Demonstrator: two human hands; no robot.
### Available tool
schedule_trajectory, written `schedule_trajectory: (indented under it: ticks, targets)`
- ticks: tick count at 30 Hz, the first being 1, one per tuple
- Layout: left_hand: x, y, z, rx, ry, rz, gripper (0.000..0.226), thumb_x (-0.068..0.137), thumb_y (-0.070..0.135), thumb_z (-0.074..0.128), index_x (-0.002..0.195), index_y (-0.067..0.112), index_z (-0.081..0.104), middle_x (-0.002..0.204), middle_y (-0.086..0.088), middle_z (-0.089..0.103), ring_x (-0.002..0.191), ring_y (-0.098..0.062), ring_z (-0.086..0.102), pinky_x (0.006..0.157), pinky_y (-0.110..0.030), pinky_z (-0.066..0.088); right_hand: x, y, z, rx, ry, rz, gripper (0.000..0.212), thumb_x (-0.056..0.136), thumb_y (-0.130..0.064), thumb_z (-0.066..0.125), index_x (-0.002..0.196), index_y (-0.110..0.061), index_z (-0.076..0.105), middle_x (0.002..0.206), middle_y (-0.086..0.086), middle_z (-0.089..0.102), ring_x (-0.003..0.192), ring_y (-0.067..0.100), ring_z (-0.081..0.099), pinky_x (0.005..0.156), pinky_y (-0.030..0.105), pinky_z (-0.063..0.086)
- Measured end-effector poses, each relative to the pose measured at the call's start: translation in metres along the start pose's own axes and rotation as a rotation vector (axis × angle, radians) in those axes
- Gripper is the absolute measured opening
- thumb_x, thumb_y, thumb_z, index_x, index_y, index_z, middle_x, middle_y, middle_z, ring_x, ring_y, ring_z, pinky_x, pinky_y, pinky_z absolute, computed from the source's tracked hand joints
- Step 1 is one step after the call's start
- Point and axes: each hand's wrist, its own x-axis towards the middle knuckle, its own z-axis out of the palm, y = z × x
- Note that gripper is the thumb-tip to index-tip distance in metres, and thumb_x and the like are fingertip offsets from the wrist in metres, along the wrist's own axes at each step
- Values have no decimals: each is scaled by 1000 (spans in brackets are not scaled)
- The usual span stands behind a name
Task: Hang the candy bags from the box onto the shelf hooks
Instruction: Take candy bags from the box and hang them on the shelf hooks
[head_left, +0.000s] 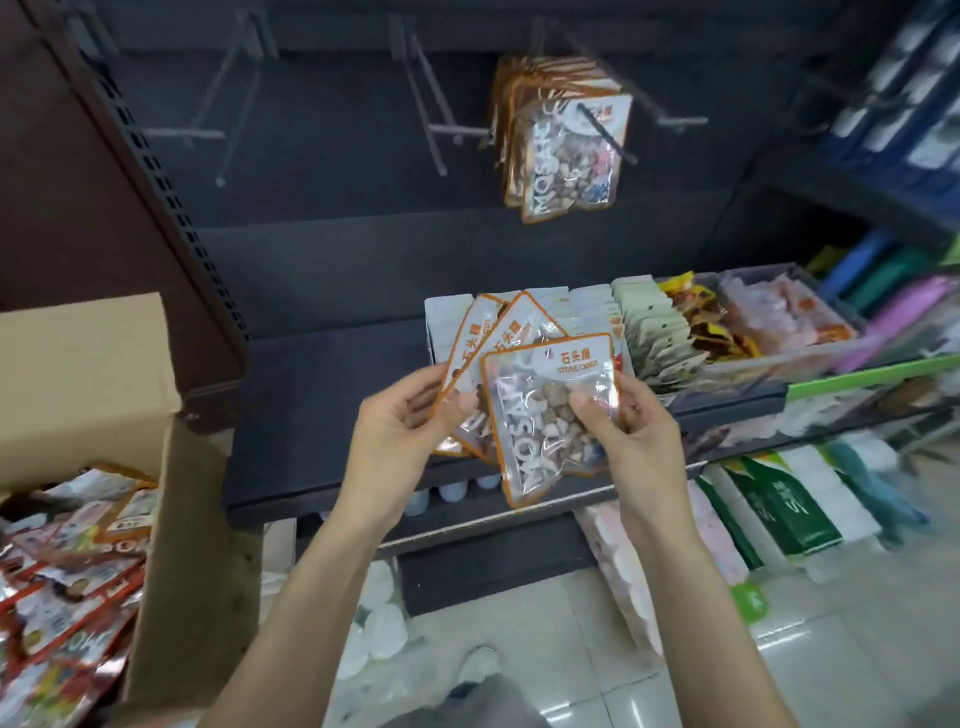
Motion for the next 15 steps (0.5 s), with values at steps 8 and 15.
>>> schedule_trajectory:
  ticks: [8, 15]
  targets:
    - [60, -3, 6, 246, 170, 138, 19, 87, 19, 70, 86, 38, 70, 69, 3, 67, 68, -10, 54, 63, -36, 49, 59, -36, -5, -134, 125, -428, 57, 86, -4, 69, 132, -31, 47, 136, -3, 53, 120, 15, 57, 94, 27, 51]
    - [77, 8, 17, 542, 49, 288, 27, 86, 21, 70, 82, 46, 61, 81, 24, 67, 75, -2, 62, 64, -19, 46, 111, -74, -12, -190, 94, -609, 43, 94, -14, 63, 131, -30, 47, 135, 4, 55, 120, 17, 56, 95, 27, 49]
